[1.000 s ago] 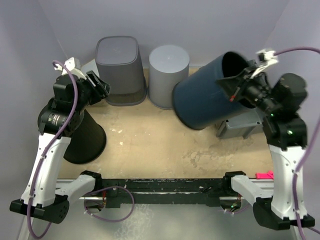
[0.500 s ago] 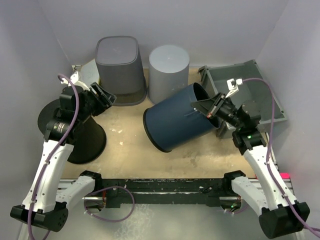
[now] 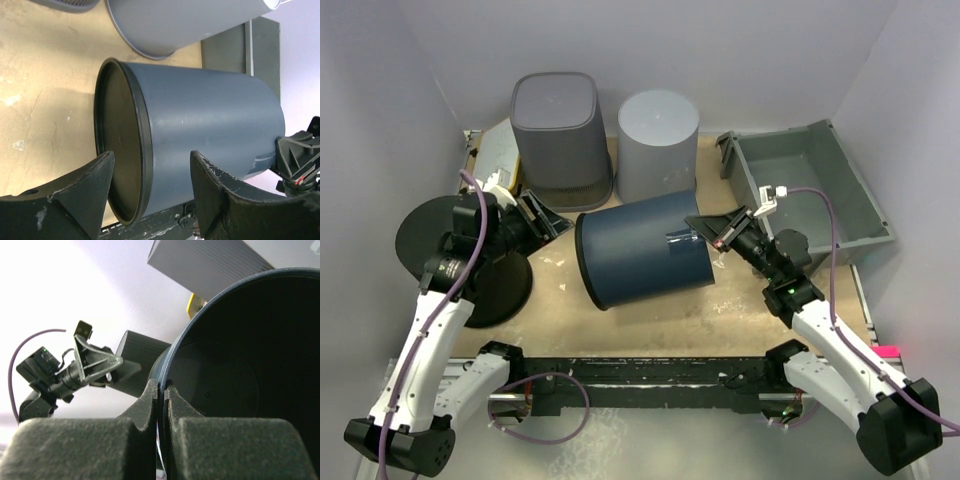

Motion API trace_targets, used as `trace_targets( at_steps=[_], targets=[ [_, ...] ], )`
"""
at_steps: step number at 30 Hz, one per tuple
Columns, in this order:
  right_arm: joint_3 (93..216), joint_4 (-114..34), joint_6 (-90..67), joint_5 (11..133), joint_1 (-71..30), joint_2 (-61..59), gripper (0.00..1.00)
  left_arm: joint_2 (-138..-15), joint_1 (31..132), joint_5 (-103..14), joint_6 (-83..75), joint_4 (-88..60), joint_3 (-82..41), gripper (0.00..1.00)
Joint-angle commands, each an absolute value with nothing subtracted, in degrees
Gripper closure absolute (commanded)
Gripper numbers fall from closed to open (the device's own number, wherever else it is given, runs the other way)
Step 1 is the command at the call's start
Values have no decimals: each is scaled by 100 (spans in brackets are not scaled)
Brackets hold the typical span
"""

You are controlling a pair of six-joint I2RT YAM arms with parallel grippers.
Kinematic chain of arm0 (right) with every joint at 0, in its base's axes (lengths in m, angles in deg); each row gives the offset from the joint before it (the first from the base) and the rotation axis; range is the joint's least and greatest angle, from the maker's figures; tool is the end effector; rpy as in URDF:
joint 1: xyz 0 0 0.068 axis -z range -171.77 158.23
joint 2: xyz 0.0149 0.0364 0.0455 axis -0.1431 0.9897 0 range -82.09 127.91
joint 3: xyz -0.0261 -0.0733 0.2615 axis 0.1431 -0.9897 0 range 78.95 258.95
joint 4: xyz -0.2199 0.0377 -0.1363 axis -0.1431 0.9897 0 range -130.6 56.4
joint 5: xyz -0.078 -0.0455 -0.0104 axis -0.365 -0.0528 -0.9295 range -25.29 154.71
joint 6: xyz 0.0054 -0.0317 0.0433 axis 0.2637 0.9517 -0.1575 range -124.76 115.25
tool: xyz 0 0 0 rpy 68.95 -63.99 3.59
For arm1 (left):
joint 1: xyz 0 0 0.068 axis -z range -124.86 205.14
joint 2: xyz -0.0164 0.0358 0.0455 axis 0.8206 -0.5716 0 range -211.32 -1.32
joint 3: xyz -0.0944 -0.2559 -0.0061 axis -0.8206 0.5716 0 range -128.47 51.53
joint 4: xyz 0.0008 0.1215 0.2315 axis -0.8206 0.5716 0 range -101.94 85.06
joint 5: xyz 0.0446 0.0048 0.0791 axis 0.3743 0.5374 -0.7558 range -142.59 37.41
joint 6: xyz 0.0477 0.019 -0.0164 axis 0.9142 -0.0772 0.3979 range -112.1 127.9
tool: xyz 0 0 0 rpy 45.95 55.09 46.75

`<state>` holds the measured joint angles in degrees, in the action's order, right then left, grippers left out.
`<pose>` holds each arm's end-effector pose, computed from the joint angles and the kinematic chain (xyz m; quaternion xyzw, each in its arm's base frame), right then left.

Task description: Turn the large container upside down

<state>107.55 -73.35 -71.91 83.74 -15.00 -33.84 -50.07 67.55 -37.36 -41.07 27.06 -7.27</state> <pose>0.1791 0.0895 0.3089 0.1093 0.6171 0.6205 0.4714 0.1656 -0.0459 0.3614 -0.2039 0.8318 -0.3551 0.3747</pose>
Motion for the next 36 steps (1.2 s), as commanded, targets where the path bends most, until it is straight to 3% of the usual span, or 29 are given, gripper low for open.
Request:
trace_targets(
  at_steps=[1, 7, 15, 17, 22, 23, 25, 28, 30, 33, 36],
  targets=[
    [10721, -7218, -7104, 7871, -1515, -3566, 100, -4943, 6744, -3254, -4168, 2647, -533, 40],
    [10418, -7226, -7237, 7840, -1515, -3494, 100, -4860, 6744, -2277, -4785, 1460, 228, 40],
    [10330, -7191, -7212, 7965, -1516, -3298, 100, -4814, 6745, -1908, -5519, 255, 898, 47],
    [10312, -7206, -7232, 8025, -1516, -3227, 100, -4819, 6742, -1888, -5498, 219, 847, 57],
    [10384, -7118, -7236, 8174, -1516, -3061, 100, -4892, 6742, -1941, -5285, 428, 552, 100],
    [10429, -7054, -7211, 8214, -1517, -3028, 100, -4928, 6744, -1974, -5215, 516, 393, 100],
    [10513, -6937, -7167, 8317, -1523, -2950, 94, -5002, 6744, -2132, -4934, 882, 21, 100],
    [10696, -6666, -7003, 8532, -1521, -2841, 66, -5198, 6740, -2536, -4229, 1708, -854, 100],
    [10832, -6388, -6829, 8703, -1524, -2762, 54, -5382, 6745, -2805, -3786, 2233, -1473, 100],
    [10963, -6041, -6619, 8876, -1554, -2648, 43, -5692, 6745, -3192, -3082, 2892, -2386, 100],
    [11133, -5618, -6349, 8915, -1640, -2536, 39, -5981, 6745, -3692, -2488, 3535, -3195, 100]
  ],
)
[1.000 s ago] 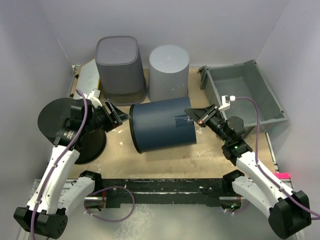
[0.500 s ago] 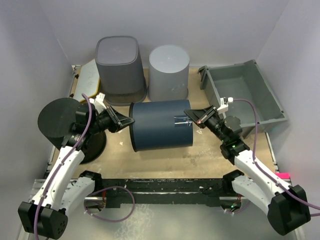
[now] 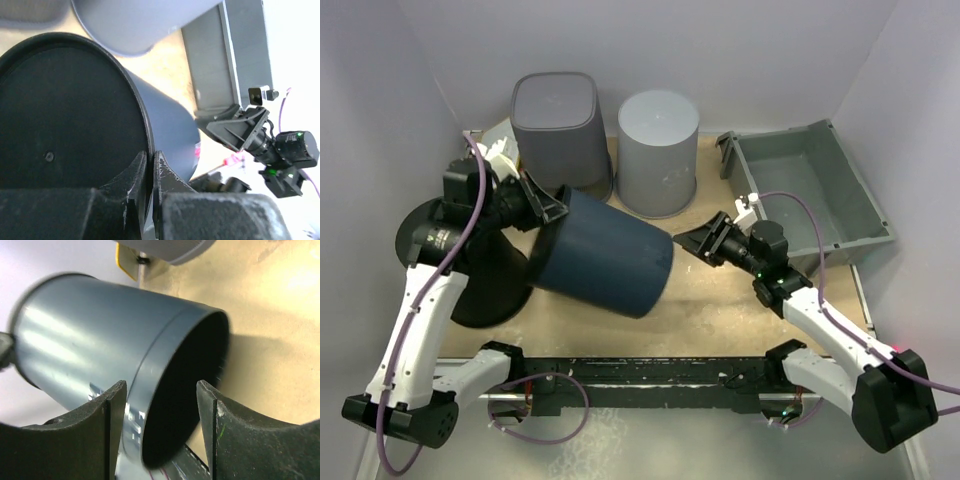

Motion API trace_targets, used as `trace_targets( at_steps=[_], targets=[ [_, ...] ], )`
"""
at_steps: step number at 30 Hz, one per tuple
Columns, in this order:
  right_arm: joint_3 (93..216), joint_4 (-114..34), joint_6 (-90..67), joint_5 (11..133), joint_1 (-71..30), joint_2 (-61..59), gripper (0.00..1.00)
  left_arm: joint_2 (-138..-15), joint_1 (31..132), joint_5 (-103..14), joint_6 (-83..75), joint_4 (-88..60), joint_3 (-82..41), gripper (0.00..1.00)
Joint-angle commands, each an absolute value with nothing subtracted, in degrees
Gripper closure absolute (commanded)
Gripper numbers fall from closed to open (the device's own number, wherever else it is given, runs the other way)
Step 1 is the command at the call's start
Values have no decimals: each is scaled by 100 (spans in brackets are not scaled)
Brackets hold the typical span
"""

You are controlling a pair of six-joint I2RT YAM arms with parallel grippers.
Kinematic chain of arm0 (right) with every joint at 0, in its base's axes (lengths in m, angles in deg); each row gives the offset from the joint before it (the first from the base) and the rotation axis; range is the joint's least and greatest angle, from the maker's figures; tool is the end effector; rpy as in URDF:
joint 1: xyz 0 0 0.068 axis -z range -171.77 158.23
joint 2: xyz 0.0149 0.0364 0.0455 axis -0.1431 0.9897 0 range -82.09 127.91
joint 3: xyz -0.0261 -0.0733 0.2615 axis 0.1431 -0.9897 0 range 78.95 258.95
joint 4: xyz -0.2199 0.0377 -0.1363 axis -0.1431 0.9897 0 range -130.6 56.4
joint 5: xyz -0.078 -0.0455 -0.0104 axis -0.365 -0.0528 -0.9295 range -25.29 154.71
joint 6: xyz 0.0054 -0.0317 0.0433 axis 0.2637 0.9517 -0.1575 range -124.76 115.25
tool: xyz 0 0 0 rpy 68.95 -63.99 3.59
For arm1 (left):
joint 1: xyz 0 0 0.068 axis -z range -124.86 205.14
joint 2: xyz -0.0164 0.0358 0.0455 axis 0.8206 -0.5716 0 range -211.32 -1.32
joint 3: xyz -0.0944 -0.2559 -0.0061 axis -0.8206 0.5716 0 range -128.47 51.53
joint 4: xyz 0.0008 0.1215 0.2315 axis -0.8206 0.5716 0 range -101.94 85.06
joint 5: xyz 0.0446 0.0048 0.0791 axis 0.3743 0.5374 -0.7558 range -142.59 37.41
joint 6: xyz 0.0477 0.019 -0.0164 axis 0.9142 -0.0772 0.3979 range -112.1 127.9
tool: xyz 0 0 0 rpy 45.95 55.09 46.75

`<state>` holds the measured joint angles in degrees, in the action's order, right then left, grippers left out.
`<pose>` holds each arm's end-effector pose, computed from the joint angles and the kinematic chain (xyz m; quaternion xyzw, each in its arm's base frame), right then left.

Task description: Turn the large container upside down

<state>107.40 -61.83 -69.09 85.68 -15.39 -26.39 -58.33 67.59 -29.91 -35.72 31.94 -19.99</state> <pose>0.1993 0.1010 0.2615 0.1401 0.7275 0.5542 0.3795 0.1841 -0.0547 0.4020 -0.1318 0.8420 -0.3824 0.3571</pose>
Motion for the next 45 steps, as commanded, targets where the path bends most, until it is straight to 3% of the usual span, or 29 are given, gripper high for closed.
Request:
trace_targets(
  at_steps=[1, 14, 23, 29, 32, 37, 41, 45],
  targets=[
    [11156, -5609, -6325, 8907, -1717, -2493, 39, -6043, 6745, -3765, -2366, 3631, -3374, 100],
    [12015, -6408, -6227, 8233, -3742, -836, 40, -5975, 6751, -3189, -2406, 3128, -3066, 100],
    [12283, -6015, -6072, 7711, -4022, -215, 43, -5879, 6923, -2574, -2610, 2574, -2685, 100],
    [12042, -5447, -5877, 7467, -4024, -127, 41, -6021, 7990, -3197, -2717, 2340, -2507, 99],
    [12038, -4990, -5707, 7457, -4021, -137, 39, -6208, 8236, -3238, -2623, 2423, -2509, 82],
    [12313, -3877, -5336, 6926, -4025, -626, 35, -6247, 8262, -3460, -2380, 2680, -2760, 64],
    [12946, -2430, -4430, 5977, -4012, -1234, 30, -6317, 8256, -3517, -2254, 2812, -2935, 61],
    [13894, -875, -3465, 4226, -3997, -1664, 23, -6338, 8256, -3543, -2265, 2728, -2957, 61]
  ],
)
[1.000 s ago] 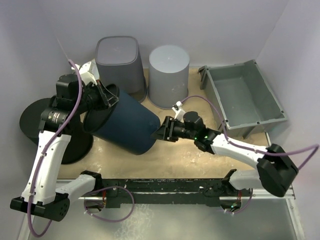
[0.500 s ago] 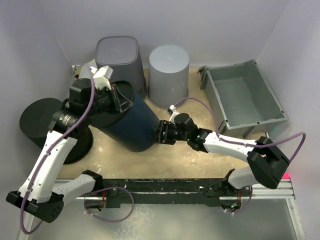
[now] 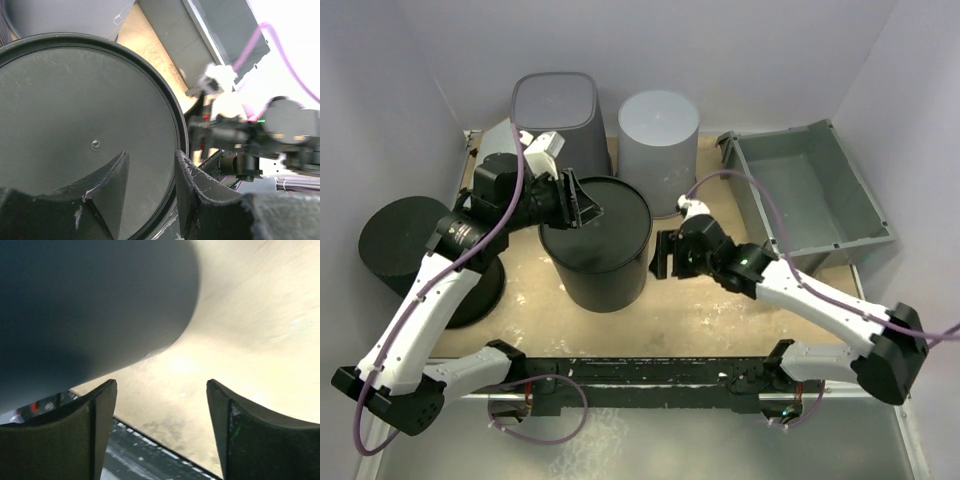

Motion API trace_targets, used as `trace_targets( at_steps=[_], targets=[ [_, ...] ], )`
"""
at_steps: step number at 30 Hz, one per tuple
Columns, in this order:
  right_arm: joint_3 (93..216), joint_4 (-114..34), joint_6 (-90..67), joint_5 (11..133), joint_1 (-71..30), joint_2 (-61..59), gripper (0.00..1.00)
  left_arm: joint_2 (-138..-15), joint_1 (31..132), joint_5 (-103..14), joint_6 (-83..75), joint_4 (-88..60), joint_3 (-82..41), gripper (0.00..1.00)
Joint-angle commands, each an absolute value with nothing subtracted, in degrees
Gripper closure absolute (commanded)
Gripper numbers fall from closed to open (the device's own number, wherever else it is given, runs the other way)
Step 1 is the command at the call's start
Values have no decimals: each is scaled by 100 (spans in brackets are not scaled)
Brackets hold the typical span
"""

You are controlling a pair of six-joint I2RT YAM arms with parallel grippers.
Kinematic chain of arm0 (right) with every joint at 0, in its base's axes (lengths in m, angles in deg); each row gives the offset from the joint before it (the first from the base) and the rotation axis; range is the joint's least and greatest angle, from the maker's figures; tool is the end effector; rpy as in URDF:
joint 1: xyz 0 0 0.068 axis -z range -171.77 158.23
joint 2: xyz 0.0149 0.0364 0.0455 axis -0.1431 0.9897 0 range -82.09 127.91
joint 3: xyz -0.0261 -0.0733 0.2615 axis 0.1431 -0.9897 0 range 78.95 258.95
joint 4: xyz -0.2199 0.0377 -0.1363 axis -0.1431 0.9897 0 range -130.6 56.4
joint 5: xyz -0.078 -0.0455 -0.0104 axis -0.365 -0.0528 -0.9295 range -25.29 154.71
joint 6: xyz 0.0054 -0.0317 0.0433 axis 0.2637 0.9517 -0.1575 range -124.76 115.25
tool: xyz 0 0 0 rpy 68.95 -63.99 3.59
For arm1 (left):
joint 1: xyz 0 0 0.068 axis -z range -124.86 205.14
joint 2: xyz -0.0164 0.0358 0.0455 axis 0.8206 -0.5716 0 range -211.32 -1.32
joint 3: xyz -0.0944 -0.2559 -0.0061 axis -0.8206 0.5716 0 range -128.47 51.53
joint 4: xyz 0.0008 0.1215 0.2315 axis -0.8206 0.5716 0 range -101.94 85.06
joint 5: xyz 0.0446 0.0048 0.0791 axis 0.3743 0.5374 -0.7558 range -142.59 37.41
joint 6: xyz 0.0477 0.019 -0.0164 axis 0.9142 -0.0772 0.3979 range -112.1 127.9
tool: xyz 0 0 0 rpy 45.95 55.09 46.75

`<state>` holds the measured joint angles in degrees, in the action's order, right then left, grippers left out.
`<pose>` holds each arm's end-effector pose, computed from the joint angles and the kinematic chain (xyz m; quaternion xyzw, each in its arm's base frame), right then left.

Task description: Turn the large container upside down

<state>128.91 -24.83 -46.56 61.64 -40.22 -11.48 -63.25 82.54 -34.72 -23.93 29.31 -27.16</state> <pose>0.1811 0.2014 0.2672 -0.0396 0.8915 0.3025 0.3348 0.1826 -0.1069 0.4298 0.0518 0.8334 -0.3776 0.4001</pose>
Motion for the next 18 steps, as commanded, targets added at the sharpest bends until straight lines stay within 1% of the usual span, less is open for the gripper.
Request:
trace_targets(
  at_steps=[1, 3, 5, 9, 12, 15, 18],
  targets=[
    [14099, -558, -3294, 3745, -3976, -1749, 21, -6330, 8259, -3542, -2294, 2673, -2959, 61],
    [14367, -280, -2825, 3025, -3789, -1908, 17, -6304, 8254, -3532, -2371, 2510, -2947, 61],
    [14472, -252, -2397, 2764, -3312, -2053, 15, -6321, 8256, -3483, -2480, 2329, -2935, 61],
    [14640, -437, -1927, 3553, -1878, -2082, 15, -6621, 8485, -3422, -2771, 1910, -3051, 61],
    [14783, -549, -1781, 4075, -1032, -1850, 15, -6976, 9142, -3993, -2696, 1873, -3449, 61],
    [15046, -589, -1743, 4611, -418, -1519, 14, -7504, 9955, -4587, -2518, 1895, -3911, 61],
    [15270, -707, -1669, 4996, -83, -1208, 14, -8104, 10658, -5084, -2308, 1998, -4336, 61]
  ],
)
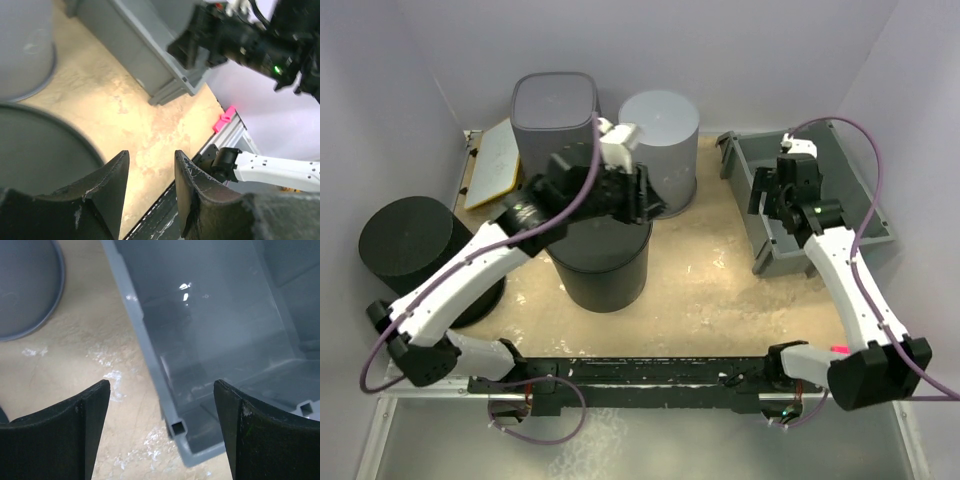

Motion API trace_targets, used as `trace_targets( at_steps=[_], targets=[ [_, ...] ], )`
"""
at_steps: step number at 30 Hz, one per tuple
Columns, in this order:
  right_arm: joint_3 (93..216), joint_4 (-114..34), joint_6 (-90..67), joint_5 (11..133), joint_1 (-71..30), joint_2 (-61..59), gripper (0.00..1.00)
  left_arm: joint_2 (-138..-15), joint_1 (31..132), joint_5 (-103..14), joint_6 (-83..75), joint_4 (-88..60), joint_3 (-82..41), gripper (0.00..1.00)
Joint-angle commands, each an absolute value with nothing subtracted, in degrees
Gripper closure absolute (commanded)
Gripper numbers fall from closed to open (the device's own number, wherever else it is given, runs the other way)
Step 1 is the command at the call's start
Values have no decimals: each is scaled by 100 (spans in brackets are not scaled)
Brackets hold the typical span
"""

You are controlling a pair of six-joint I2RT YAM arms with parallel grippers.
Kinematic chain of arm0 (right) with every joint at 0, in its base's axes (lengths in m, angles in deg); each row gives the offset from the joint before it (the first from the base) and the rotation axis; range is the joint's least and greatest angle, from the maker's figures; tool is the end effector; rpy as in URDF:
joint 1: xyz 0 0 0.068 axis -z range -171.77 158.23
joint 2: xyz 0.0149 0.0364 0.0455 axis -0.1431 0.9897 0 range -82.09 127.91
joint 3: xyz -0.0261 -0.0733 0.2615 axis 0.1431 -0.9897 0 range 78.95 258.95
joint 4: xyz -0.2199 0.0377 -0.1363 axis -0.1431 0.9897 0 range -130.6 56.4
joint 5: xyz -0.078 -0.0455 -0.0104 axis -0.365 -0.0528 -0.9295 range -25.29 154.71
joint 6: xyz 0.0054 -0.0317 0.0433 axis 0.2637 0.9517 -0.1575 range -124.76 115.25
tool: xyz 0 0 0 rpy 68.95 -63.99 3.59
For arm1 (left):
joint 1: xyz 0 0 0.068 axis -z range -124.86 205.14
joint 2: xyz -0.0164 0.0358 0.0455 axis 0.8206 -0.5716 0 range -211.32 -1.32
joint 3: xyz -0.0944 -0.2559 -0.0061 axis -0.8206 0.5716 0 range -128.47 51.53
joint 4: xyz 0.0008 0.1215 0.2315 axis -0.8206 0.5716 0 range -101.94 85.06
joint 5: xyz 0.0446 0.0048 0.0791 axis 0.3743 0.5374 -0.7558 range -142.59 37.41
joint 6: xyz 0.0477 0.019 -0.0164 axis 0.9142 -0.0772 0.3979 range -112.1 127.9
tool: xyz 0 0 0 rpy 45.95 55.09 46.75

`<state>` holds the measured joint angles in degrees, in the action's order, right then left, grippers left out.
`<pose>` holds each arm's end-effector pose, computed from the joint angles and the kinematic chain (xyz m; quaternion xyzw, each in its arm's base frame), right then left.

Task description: Turn the large container upside down

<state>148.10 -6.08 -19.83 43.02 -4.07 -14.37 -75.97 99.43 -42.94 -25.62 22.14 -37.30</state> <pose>0.2500 0.0411 0.3654 0.1106 0.8610 -0.0499 0.4938 0.1932 -0.1967 0.4491 0.1246 0.8076 -0.4129 0.4021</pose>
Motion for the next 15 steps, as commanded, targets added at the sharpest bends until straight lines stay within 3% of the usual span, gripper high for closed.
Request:
trace_targets(
  at_steps=[1, 11, 15],
  targets=[
    [15348, -722, -1641, 5070, -15, -1081, 13, -8319, 10867, -5232, -2225, 2058, -4483, 61],
    [15787, -834, -1492, 5873, 260, 112, 18, -9513, 11297, -6129, -1926, 2266, -4473, 62],
    [15798, -895, -1499, 5994, 260, 430, 26, -9501, 11282, -6639, -1975, 2456, -4213, 63]
  ],
)
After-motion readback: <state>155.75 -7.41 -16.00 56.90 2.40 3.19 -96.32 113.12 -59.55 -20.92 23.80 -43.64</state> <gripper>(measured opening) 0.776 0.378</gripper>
